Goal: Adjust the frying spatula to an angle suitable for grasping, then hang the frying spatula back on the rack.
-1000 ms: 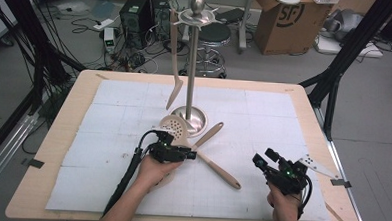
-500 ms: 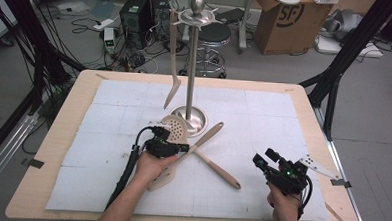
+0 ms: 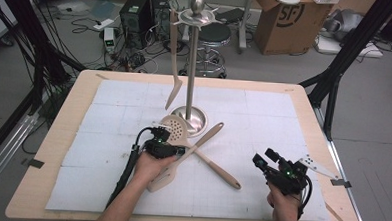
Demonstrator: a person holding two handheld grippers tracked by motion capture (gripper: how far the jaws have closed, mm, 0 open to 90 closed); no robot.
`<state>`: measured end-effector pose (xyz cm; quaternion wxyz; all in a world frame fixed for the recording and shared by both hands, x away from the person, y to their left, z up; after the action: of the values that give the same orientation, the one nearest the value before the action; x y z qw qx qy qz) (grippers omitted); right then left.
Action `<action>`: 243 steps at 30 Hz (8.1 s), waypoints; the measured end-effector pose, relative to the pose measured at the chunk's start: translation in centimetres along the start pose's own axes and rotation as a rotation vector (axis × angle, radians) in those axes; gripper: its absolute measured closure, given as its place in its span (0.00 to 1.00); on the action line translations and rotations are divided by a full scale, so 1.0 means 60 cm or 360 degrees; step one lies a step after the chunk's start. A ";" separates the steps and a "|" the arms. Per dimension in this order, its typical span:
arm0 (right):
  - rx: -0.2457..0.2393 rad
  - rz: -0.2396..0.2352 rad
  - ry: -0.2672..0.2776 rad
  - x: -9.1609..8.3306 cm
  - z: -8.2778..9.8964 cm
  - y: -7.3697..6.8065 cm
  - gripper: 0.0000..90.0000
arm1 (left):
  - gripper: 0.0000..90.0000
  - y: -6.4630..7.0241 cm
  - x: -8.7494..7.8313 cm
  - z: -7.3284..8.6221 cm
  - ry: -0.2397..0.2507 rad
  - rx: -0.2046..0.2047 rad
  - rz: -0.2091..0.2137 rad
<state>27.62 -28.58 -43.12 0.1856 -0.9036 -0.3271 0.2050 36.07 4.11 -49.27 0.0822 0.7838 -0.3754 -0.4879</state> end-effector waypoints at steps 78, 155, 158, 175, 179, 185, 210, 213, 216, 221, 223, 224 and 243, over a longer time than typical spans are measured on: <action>0.0011 0.0002 0.0017 -0.004 -0.002 -0.001 0.26 | 0.72 0.067 0.034 0.005 -0.0005 0.0157 -0.0087; 0.0001 0.0024 0.0025 -0.002 -0.002 0.001 0.27 | 0.86 0.119 -0.269 -0.116 0.0889 0.0243 0.0359; -0.0001 0.0024 0.0019 -0.001 -0.001 0.002 0.27 | 0.86 0.129 -0.272 -0.118 0.0900 0.0262 0.0364; 0.0003 0.0022 0.0029 -0.004 -0.002 0.003 0.27 | 0.86 0.139 -0.327 -0.156 0.0945 0.0334 0.0293; 0.0002 0.0026 0.0033 -0.005 -0.002 0.003 0.27 | 0.86 0.124 -0.339 -0.165 0.0954 0.0297 0.0308; 0.0002 0.0030 0.0032 -0.005 -0.003 0.003 0.27 | 0.86 0.116 -0.339 -0.179 0.0926 0.0284 0.0340; 0.0017 0.0042 0.0047 -0.010 -0.004 0.006 0.27 | 0.86 0.109 -0.317 -0.202 0.0841 0.0303 0.0412; 0.0013 0.0043 0.0047 -0.010 -0.004 0.007 0.27 | 0.86 0.107 -0.313 -0.203 0.0828 0.0304 0.0404; 0.0016 0.0041 0.0047 -0.010 -0.004 0.006 0.28 | 0.86 0.107 -0.311 -0.203 0.0830 0.0302 0.0402; 0.0015 0.0039 0.0048 -0.011 -0.004 0.006 0.28 | 0.84 0.101 -0.300 -0.199 0.0843 0.0259 0.0414; 0.0018 0.0039 0.0049 -0.011 -0.004 0.004 0.28 | 0.82 0.093 -0.296 -0.197 0.0868 0.0214 0.0423; 0.0018 0.0035 0.0049 -0.011 -0.004 0.004 0.28 | 0.81 0.090 -0.294 -0.197 0.0869 0.0209 0.0424; 0.0002 0.0029 0.0037 -0.004 -0.003 0.002 0.28 | 0.40 0.065 -0.297 -0.165 0.1008 0.0235 0.0324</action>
<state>27.58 -28.84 -42.96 0.1882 -0.9087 -0.3165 0.1965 37.93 10.93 -29.77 0.1860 0.8587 -0.4418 -0.1812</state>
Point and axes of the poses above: each handheld gripper's, and its own axes: x roughly forward along the jaws, z roughly out of its underside, y roughly to its right, the point moved 5 cm from there along x, roughly forward along the jaws, and after that the axes turned 7 degrees about -y, right-handed, at the moved point
